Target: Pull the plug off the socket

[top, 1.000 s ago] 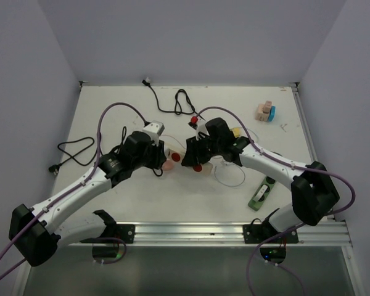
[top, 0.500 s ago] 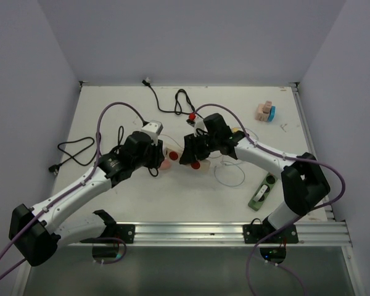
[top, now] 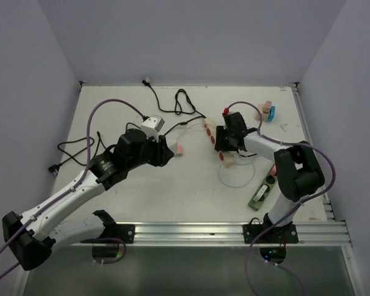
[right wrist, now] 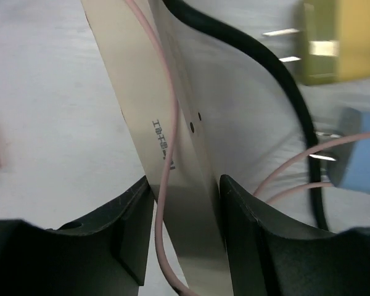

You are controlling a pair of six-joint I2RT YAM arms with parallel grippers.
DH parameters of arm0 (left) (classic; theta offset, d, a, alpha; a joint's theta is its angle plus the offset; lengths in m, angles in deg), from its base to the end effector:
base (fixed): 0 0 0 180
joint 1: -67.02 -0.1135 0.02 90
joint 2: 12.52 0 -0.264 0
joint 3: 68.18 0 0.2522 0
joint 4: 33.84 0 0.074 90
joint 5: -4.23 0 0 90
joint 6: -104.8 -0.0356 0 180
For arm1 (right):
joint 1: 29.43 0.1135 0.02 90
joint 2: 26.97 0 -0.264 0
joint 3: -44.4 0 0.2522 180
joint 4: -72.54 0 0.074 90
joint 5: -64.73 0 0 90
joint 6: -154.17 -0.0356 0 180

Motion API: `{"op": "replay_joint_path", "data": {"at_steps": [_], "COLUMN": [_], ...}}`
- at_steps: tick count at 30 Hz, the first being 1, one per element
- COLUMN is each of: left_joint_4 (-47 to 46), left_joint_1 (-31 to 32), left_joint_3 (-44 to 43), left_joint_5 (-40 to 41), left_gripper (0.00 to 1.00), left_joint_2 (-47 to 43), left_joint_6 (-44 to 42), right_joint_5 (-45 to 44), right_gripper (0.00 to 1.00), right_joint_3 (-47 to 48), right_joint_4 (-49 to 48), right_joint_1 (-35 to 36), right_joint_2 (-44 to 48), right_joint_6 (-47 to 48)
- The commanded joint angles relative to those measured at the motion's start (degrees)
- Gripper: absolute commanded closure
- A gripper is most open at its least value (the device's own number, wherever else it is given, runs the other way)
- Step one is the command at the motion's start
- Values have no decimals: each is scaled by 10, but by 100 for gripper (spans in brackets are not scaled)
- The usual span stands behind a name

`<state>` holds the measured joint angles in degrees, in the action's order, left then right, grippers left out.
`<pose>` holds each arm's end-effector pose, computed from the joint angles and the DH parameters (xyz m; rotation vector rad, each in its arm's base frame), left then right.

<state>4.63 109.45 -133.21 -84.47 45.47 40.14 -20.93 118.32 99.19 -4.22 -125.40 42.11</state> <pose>0.1658 -0.1504 0.3111 0.3123 2.1722 -0.6655 0.3217 0.1544 0.1847 -0.1027 2.5122 0.4426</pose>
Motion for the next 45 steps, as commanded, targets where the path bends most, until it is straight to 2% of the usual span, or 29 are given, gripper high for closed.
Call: {"op": "replay_joint_path", "data": {"at_steps": [1,5,7,8,14,19,24,31,36,37,45], "left_joint_4": [-37,-73,-95,-115,-199,-286,-314,-322,-313,-308,-248], "left_joint_1": [-2,-2,-2,-3,-32,-70,-86,-89,-91,-92,-96], "left_joint_3": [-33,-7,16,23,94,138,140,158,198,202,225], "left_joint_5": [-33,-23,-19,-16,15,12,35,32,47,50,89], "left_gripper": [100,100,100,100,100,97,93,75,48,47,7], "left_joint_2": [-3,10,13,21,80,161,215,247,209,193,88], "left_joint_6": [19,16,16,20,61,93,108,129,144,144,148], "right_joint_5": [-146,-60,-45,-3,128,184,228,258,250,247,213], "right_gripper": [100,100,100,100,100,100,100,100,100,100,100], "right_joint_3": [-18,-61,-67,-75,-88,-101,-144,-164,-172,-172,-135], "right_joint_4": [-2,-74,-86,-100,-110,-90,-121,-144,-182,-202,-326], "right_joint_1": [-17,-17,-17,-17,-16,-15,-12,5,51,61,125], "right_joint_2": [12,56,80,89,148,187,220,193,161,155,45], "right_joint_6": [-22,-16,-11,-11,-22,-18,-27,-32,-52,-61,-136]}}
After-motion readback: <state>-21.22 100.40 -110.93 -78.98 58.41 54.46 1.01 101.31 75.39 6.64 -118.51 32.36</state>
